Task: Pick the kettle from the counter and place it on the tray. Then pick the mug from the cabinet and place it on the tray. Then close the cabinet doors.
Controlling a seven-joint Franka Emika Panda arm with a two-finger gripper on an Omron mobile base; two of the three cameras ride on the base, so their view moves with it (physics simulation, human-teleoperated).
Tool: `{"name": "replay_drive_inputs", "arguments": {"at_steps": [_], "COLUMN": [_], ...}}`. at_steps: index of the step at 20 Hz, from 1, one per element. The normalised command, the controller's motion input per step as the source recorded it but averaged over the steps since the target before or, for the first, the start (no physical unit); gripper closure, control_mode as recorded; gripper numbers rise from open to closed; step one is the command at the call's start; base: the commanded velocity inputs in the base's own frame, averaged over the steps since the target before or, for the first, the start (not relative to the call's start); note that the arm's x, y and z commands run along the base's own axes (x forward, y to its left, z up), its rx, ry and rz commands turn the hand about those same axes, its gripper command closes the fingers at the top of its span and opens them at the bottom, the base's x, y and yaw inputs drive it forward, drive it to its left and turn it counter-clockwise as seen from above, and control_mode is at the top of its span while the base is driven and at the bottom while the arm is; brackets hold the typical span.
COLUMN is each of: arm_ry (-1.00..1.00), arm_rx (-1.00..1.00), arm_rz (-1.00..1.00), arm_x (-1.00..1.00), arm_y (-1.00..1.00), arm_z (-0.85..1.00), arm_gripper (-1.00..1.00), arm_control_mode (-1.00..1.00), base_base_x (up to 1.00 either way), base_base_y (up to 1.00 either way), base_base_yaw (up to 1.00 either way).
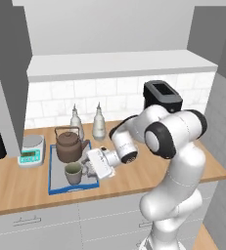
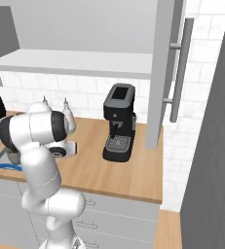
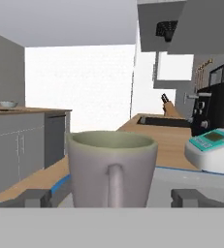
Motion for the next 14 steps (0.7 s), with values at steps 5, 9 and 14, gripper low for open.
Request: {"name": "replay_drive_inputs", "arguments": {"at_steps": [5,9,14], "arm_ry": [0.0,0.0,0.0], "arm_rx": [0.05,0.02,0.0], "arm_rz": [-0.06,-0.1,-0.09], "arm_x": [-0.47,-0.52,-0.42], "arm_y": [-0.38,-0.42,-0.41], "arm_z": [0.39,0.79,1.0], "arm_gripper": [-1.0,-1.0,-1.0], "arm_control_mode": [-1.0,-1.0,-1.0], "base_base_x": [0.0,0.0,0.0], "base_base_y": [0.0,0.0,0.0], "base_base_yaw": [0.0,0.0,0.0]}}
